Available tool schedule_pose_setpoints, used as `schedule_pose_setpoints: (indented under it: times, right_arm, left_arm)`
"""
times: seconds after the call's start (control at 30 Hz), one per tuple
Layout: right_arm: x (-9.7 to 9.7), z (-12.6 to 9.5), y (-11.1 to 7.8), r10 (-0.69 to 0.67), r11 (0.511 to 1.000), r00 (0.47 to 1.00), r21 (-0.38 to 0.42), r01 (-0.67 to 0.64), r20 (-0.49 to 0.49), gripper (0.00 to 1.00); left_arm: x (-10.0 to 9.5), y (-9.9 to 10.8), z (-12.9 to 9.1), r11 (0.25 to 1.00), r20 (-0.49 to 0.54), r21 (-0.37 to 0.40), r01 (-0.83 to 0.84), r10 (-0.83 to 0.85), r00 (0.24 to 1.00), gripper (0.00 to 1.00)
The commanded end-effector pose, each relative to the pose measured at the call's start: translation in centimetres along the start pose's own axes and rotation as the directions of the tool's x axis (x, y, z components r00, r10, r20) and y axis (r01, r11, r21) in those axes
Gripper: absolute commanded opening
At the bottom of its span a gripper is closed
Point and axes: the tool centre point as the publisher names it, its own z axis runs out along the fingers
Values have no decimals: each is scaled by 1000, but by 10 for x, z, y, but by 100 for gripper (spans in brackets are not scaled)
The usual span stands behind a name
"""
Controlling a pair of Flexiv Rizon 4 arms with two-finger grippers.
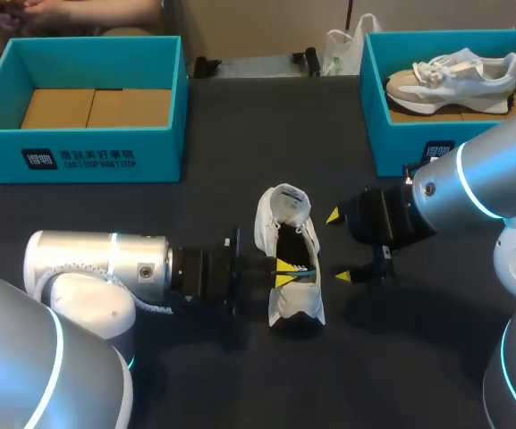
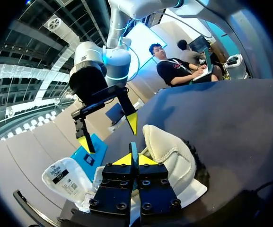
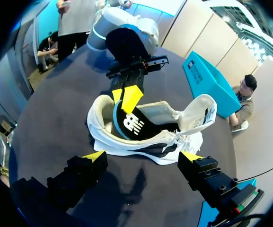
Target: Take the shoe out of the shoebox, open the shoe tongue, remove and reinsert the insole, then place the shoe into the shoebox
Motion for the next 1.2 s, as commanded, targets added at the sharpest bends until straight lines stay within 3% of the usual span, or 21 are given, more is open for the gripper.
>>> schedule_pose_setpoints:
  times: [0.03, 0.2, 0.3, 0.4, 0.67, 0.93, 1.2]
  right_arm:
    - [1, -1, 0, 0, 1000, 1000, 0, 0, 1, 100]
    - [1, -1, 0, 0, 1000, 1000, 0, 0, 1, 100]
    - [1, -1, 0, 0, 1000, 1000, 0, 0, 1, 100]
    - [1, -1, 0, 0, 1000, 1000, 0, 0, 1, 100]
    - [1, -1, 0, 0, 1000, 1000, 0, 0, 1, 100]
    - [1, -1, 0, 0, 1000, 1000, 0, 0, 1, 100]
    - [1, -1, 0, 0, 1000, 1000, 0, 0, 1, 100]
  left_arm:
    - [-4, 11, 3, 1000, -18, -15, 1, -2, 1000, 0]
    - [-5, 16, -2, 1000, -17, -30, 10, -10, 1000, 0]
    - [-7, 7, -3, 1000, -4, -10, 3, -3, 1000, 31]
    - [-10, -2, -5, 1000, 2, 3, -3, 3, 1000, 39]
    - [-21, -21, -9, 999, 19, 28, -15, 15, 1000, 42]
    - [-35, -37, -27, 999, -12, 8, -32, 32, 999, 48]
    - [-43, -48, -45, 999, -100, -8, -33, 32, 994, 67]
